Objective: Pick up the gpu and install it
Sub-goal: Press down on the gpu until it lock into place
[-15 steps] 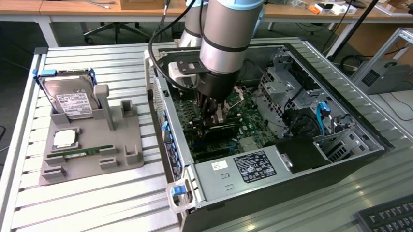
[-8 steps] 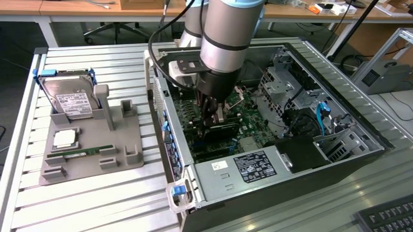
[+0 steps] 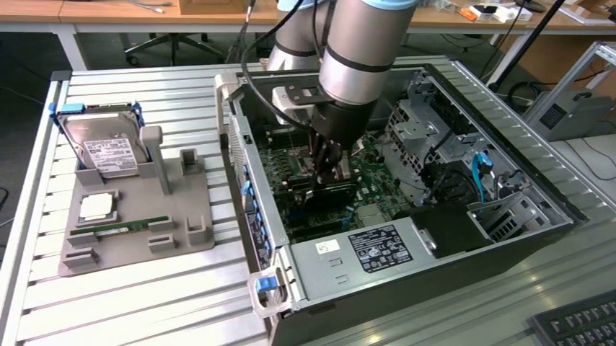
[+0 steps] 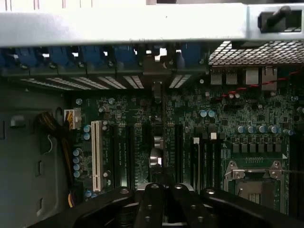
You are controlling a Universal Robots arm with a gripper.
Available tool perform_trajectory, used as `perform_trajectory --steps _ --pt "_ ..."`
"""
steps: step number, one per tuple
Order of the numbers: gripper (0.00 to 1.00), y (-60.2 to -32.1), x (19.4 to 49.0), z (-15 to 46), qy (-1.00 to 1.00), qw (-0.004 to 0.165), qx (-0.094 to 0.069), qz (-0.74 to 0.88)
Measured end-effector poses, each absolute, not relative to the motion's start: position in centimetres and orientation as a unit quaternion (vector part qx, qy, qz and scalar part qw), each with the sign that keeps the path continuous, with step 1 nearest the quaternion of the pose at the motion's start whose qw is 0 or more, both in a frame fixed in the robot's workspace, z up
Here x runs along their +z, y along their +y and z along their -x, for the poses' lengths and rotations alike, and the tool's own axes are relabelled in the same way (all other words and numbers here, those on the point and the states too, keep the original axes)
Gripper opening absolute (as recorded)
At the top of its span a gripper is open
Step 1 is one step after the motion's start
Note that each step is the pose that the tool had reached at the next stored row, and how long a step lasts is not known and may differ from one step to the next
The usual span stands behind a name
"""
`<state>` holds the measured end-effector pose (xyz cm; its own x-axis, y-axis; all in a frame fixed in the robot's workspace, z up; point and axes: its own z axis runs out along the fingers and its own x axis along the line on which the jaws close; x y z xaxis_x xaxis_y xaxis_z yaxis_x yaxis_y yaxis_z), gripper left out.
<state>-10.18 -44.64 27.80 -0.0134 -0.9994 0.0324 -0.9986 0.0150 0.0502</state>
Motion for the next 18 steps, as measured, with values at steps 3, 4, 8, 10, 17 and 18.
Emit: perform_trajectory --steps 3,4,8,10,17,18 --pt "0.11 -44.6 27.8 9.0 -0.712 0.033 -0.011 -0.702" --pt "0.11 -44.6 27.8 8.6 -0.712 0.035 -0.013 -0.702" --pt "0.11 -44.6 27.8 7.5 -0.711 0.038 -0.017 -0.702" --pt "0.11 -44.7 27.8 7.1 -0.711 0.039 -0.019 -0.702" --pt "0.11 -44.7 27.8 5.9 -0.711 0.041 -0.024 -0.702" --pt "0.11 -44.7 27.8 5.8 -0.711 0.041 -0.024 -0.702"
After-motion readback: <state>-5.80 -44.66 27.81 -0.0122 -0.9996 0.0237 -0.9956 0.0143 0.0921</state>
